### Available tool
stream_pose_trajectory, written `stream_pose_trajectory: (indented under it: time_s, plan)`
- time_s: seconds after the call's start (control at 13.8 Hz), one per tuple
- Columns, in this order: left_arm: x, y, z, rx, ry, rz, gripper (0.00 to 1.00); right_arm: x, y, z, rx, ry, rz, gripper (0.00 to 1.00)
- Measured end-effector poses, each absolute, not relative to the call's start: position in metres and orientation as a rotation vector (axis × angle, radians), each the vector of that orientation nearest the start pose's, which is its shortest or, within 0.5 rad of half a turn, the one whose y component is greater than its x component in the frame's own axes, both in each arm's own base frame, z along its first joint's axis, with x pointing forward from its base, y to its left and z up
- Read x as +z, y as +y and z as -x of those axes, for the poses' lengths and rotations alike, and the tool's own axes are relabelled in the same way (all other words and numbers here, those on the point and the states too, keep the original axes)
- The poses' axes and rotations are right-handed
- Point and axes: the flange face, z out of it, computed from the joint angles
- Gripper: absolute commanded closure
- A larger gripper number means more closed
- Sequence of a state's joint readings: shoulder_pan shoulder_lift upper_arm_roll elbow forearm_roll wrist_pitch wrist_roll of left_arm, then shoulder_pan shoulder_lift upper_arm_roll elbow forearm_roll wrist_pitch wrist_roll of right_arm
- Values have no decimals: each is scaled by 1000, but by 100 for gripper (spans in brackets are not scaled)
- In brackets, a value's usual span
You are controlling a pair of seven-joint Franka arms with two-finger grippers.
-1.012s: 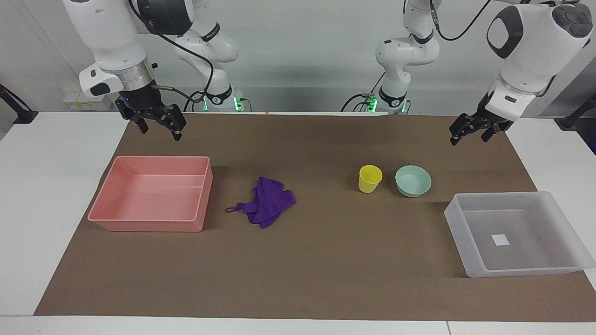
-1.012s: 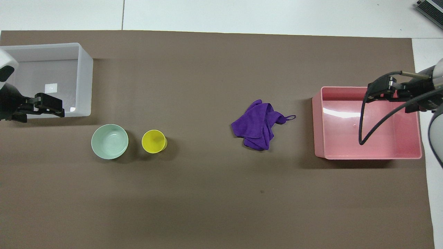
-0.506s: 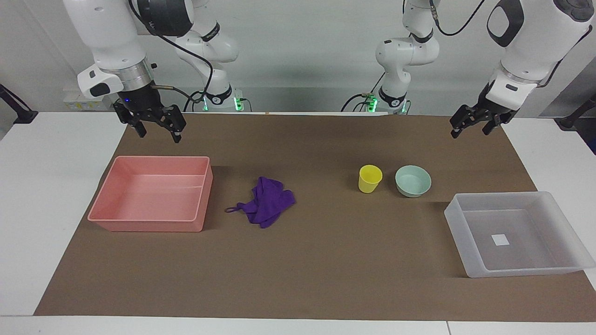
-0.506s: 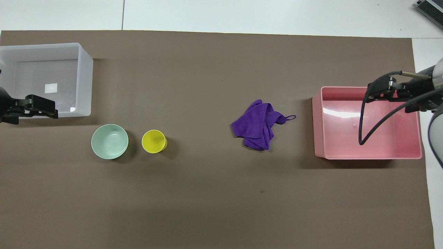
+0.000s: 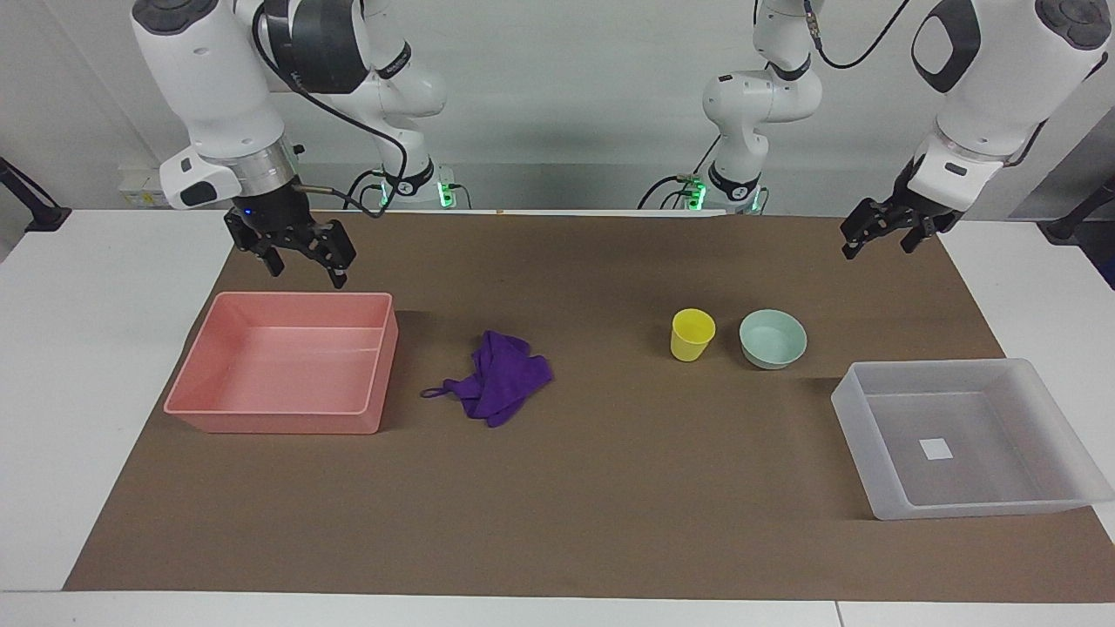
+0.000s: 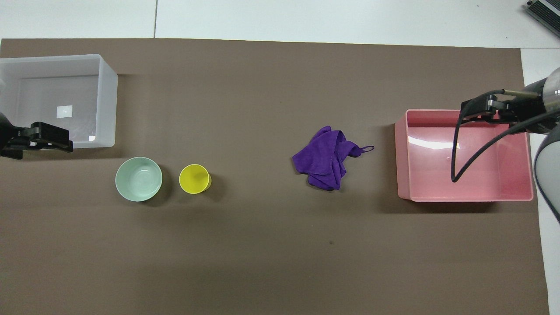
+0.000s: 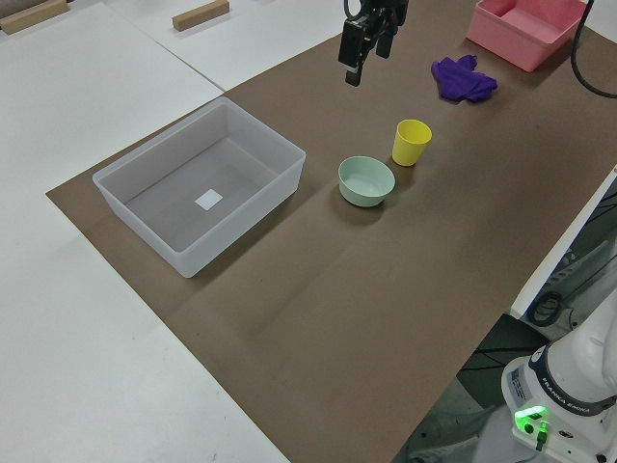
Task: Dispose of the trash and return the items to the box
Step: 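Grasp the purple cloth with the right gripper while the left gripper grasps the bowl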
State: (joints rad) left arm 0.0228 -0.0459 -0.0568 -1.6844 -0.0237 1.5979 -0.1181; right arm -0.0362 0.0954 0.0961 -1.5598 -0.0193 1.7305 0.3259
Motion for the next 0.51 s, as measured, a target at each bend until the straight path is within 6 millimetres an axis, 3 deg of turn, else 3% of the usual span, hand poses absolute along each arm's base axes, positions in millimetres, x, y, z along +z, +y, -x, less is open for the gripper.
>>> stream_pose_trajectory:
  time_s: [0.22, 0.51]
  plan:
    - [597, -21, -540, 71, -137, 3156, 0, 557, 56, -609, -129, 490, 3085, 0]
    - [588, -23, -544, 97, -131, 3155, 0, 488, 76, -621, -170, 593, 3045, 0]
